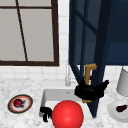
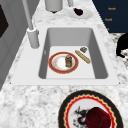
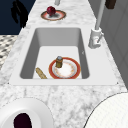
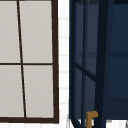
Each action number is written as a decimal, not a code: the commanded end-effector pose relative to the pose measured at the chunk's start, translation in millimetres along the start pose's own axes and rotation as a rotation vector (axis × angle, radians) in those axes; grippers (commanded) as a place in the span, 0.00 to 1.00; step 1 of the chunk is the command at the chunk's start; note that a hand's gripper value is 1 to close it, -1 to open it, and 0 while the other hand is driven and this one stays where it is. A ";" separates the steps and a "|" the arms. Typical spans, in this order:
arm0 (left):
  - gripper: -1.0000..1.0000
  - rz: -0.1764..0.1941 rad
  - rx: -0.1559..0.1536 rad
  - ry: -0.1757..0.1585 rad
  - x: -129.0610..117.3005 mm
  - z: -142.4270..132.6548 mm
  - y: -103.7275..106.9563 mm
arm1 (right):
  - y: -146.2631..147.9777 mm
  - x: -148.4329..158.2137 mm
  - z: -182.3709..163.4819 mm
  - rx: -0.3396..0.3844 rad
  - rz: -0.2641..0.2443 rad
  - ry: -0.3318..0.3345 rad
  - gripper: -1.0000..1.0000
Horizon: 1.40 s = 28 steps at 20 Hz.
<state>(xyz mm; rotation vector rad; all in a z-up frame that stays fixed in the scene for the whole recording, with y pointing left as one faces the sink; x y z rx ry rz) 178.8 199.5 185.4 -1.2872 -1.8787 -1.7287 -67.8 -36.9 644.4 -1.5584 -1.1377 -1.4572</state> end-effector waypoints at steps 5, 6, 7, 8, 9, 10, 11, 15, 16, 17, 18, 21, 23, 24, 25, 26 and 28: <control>0.50 0.000 0.000 0.000 0.0 0.0 0.0 | -31.8 -18.4 28.7 -0.130 -0.031 -0.005 1.00; 0.50 0.000 0.000 0.000 0.0 0.0 0.0 | -32.8 -18.3 33.1 -0.144 -0.031 -0.007 1.00; 0.50 0.000 0.000 0.000 0.0 0.0 0.0 | -34.1 -19.1 37.5 -0.154 -0.030 -0.010 1.00; 0.50 0.000 0.000 0.000 0.0 0.0 0.0 | -35.7 -20.2 42.3 -0.161 -0.027 -0.014 1.00; 0.50 0.000 0.000 0.000 0.0 0.0 0.0 | -36.8 -20.2 46.8 -0.171 -0.028 -0.016 1.00; 0.50 0.000 0.000 0.000 0.0 0.0 0.0 | -37.9 -19.9 51.1 -0.182 -0.028 -0.018 1.00; 0.50 0.000 0.000 0.000 0.0 0.0 0.0 | -38.7 -19.9 54.9 -0.197 -0.029 -0.021 1.00; 0.50 0.000 0.000 0.000 0.0 0.0 0.0 | -40.9 -18.9 69.1 -0.247 -0.034 -0.031 1.00; 0.50 0.000 0.000 0.000 0.0 0.0 0.0 | -43.1 -18.8 73.9 -0.248 -0.036 -0.033 1.00; 0.50 0.000 0.000 0.000 0.0 0.0 0.0 | -46.4 -18.7 79.8 -0.244 -0.038 -0.035 1.00; 0.50 0.000 0.000 0.000 0.0 0.0 0.0 | -54.2 -20.3 84.7 -0.236 -0.048 -0.033 1.00; 0.50 0.000 0.000 0.000 0.0 0.0 0.0 | -58.5 -19.1 100.1 -0.265 -0.051 -0.042 1.00; 0.50 0.000 0.000 0.000 0.0 0.0 0.0 | -51.5 -4.6 104.9 -0.242 -0.037 -0.071 1.00; 0.50 0.000 0.000 0.000 0.0 0.0 0.0 | -45.3 -2.2 114.2 -0.236 -0.050 -0.090 1.00; 0.50 0.000 0.000 0.000 0.0 0.0 0.0 | -42.2 -2.1 110.6 -0.251 -0.039 -0.085 0.00; 0.50 0.000 0.000 0.000 0.0 0.0 0.0 | -40.0 -5.2 105.4 -0.303 -0.041 -0.064 0.00; 0.50 0.000 0.000 0.000 0.0 0.0 0.0 | -48.2 -12.5 101.9 -0.331 -0.060 -0.062 0.00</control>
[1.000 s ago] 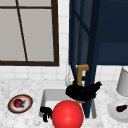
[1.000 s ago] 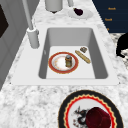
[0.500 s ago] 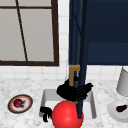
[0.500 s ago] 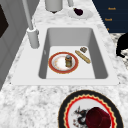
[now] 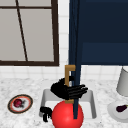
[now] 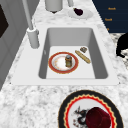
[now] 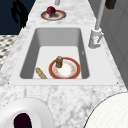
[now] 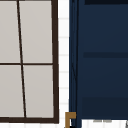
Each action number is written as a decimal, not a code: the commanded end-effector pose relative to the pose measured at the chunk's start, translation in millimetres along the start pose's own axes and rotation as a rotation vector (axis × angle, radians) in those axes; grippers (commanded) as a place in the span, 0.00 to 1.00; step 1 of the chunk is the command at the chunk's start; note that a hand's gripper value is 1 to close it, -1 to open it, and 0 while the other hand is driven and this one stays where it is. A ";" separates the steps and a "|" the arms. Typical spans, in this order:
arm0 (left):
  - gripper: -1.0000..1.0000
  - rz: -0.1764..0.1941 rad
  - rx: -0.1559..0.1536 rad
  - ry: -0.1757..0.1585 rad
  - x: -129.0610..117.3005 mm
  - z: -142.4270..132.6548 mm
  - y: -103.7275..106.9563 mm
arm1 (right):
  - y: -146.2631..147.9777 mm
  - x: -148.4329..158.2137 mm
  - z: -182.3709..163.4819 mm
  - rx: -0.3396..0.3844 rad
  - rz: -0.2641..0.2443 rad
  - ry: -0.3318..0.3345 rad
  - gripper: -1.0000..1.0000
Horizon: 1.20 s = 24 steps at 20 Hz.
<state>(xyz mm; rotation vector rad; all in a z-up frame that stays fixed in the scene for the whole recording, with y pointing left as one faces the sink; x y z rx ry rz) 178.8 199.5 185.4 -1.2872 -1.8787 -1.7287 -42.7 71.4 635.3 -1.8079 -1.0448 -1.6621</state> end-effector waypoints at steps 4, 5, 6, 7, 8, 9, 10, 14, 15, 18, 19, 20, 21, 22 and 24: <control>0.50 0.000 0.000 0.000 0.0 0.0 0.0 | -36.1 -30.6 1.7 -0.029 -0.040 -0.066 0.00; 0.50 0.000 0.000 0.000 0.0 0.0 0.0 | -38.2 -29.0 5.8 -0.036 -0.051 -0.083 0.00; 0.50 0.000 0.000 0.000 0.0 0.0 0.0 | -39.7 -27.7 8.5 -0.043 -0.058 -0.095 0.00; 0.50 0.000 0.000 0.000 0.0 0.0 0.0 | -42.3 -26.7 12.3 -0.053 -0.065 -0.112 0.00; 0.50 0.000 0.000 0.000 0.0 0.0 0.0 | -44.4 -27.0 15.8 -0.064 -0.071 -0.132 0.00; 0.50 0.000 0.000 0.000 0.0 0.0 0.0 | -46.1 -26.5 18.7 -0.076 -0.078 -0.145 0.00; 0.50 0.000 0.000 0.000 0.0 0.0 0.0 | -48.0 -25.7 21.7 -0.086 -0.081 -0.157 0.00; 0.50 0.000 0.000 0.000 0.0 0.0 0.0 | -49.6 -31.0 31.4 -0.146 -0.093 -0.174 0.00; 0.50 0.000 0.000 0.000 0.0 0.0 0.0 | -48.3 -31.9 31.5 -0.164 -0.095 -0.161 0.00; 0.50 0.000 0.000 0.000 0.0 0.0 0.0 | -40.8 -26.9 45.8 -0.149 -0.074 -0.196 0.00; 0.50 0.000 0.000 0.000 0.0 0.0 0.0 | -23.2 -27.0 51.0 -0.139 -0.025 -0.230 0.00; 0.50 0.000 0.000 0.000 0.0 0.0 0.0 | -12.6 -22.5 54.1 -0.185 -0.042 -0.267 0.00; 0.50 0.000 0.000 0.000 0.0 0.0 0.0 | -15.0 -19.2 66.4 -0.237 -0.091 -0.294 0.00; 0.50 0.000 0.000 0.000 0.0 0.0 0.0 | -22.1 -23.4 75.0 -0.260 -0.124 -0.302 0.00; 0.50 0.000 0.000 0.000 0.0 0.0 0.0 | -30.7 -39.2 82.9 -0.266 -0.114 -0.249 0.00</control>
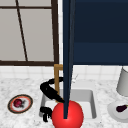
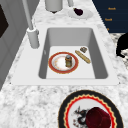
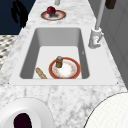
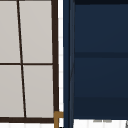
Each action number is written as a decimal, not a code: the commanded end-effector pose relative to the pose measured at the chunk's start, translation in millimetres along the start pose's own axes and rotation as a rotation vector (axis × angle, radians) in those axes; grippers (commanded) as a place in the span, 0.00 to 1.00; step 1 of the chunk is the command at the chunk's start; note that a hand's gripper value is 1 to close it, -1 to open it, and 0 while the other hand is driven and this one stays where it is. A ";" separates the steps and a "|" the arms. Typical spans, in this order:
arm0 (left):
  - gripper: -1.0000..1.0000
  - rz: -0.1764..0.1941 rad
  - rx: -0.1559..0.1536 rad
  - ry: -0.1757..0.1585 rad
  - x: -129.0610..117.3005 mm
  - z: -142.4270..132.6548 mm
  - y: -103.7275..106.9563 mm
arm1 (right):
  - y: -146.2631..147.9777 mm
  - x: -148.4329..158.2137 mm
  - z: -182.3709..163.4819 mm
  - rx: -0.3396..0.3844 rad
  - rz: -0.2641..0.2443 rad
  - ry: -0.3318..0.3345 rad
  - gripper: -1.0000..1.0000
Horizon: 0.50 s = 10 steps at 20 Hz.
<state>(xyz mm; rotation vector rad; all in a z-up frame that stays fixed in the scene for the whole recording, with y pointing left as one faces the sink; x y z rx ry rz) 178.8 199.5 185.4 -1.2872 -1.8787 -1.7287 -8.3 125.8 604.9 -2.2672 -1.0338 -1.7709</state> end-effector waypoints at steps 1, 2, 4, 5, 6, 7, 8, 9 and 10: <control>0.50 0.000 0.000 0.000 0.0 0.0 0.0 | -24.8 -10.8 6.3 0.061 -0.022 0.023 0.00; 0.50 0.000 0.000 0.000 0.0 0.0 0.0 | -26.7 -12.2 9.3 0.055 -0.041 0.018 0.00; 0.50 0.000 0.000 0.000 0.0 0.0 0.0 | -21.4 -8.7 19.1 0.065 -0.040 -0.005 0.00; 0.50 0.000 0.000 0.000 0.0 0.0 0.0 | -15.2 -6.7 27.3 0.051 -0.021 -0.023 0.00; 0.50 0.000 0.000 0.000 0.0 0.0 0.0 | -11.8 -7.6 30.9 0.032 -0.010 -0.045 0.00; 0.50 0.000 0.000 0.000 0.0 0.0 0.0 | -4.9 -9.2 40.5 -0.007 -0.028 -0.059 0.00; 0.50 0.000 0.000 0.000 0.0 0.0 0.0 | 7.9 -7.3 49.5 -0.078 -0.058 -0.053 0.00; 0.50 0.000 0.000 0.000 0.0 0.0 0.0 | 8.8 -5.5 57.7 -0.129 -0.074 -0.051 0.00; 0.50 0.000 0.000 0.000 0.0 0.0 0.0 | 12.1 -7.6 63.8 -0.192 -0.070 -0.060 0.00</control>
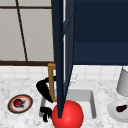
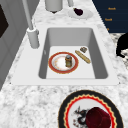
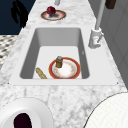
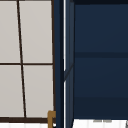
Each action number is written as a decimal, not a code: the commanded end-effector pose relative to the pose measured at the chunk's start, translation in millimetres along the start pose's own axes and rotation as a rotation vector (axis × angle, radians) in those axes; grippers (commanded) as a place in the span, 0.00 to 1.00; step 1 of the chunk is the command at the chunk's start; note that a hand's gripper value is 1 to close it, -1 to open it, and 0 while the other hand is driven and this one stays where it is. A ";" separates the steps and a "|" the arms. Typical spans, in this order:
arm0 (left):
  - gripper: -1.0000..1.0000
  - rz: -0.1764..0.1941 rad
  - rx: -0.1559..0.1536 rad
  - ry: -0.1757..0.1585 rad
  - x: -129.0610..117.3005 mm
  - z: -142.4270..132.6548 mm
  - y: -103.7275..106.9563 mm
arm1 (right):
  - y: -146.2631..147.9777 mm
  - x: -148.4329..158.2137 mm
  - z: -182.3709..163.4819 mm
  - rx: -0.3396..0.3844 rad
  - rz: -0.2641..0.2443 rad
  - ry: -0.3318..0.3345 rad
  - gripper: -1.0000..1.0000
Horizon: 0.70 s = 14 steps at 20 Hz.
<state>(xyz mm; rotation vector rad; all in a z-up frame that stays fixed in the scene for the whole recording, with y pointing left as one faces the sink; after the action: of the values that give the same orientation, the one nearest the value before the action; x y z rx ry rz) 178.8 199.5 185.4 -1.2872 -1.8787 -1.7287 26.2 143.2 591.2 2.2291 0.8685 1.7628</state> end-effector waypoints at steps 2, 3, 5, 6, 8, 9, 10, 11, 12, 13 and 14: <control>0.50 0.000 0.000 0.000 0.0 0.0 0.0 | 1.4 -5.1 35.2 -0.066 -0.030 0.010 0.00; 0.50 0.000 0.000 0.000 0.0 0.0 0.0 | -0.8 -5.8 20.5 -0.123 -0.027 0.016 0.00; 0.50 0.000 0.000 0.000 0.0 0.0 0.0 | -0.3 10.3 48.6 -0.193 -0.025 -0.060 0.00; 0.50 0.000 0.000 0.000 0.0 0.0 0.0 | -1.9 9.5 55.3 -0.218 -0.034 -0.058 0.00; 0.50 0.000 0.000 0.000 0.0 0.0 0.0 | 0.2 8.5 68.4 -0.287 -0.030 -0.059 0.00; 0.50 0.000 0.000 0.000 0.0 0.0 0.0 | 6.6 5.9 73.5 -0.320 -0.036 -0.057 0.00; 0.50 0.000 0.000 0.000 0.0 0.0 0.0 | 6.1 3.7 74.1 -0.320 -0.061 -0.044 0.00; 0.50 0.000 0.000 0.000 0.0 0.0 0.0 | -1.3 2.7 75.2 -0.297 -0.072 -0.059 0.00; 0.50 0.000 0.000 0.000 0.0 0.0 0.0 | -5.7 3.9 71.1 -0.272 -0.065 -0.092 0.00; 0.50 0.000 0.000 0.000 0.0 0.0 0.0 | -14.2 1.3 62.8 -0.244 -0.051 -0.129 0.00; 0.50 0.000 0.000 0.000 0.0 0.0 0.0 | -16.4 9.8 62.1 -0.245 -0.026 -0.158 0.00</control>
<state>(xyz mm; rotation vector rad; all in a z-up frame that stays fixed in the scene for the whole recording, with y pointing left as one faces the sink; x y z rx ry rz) 178.8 199.5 185.4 -1.2872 -1.8787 -1.7287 79.6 170.8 581.7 2.0480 0.5148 1.5897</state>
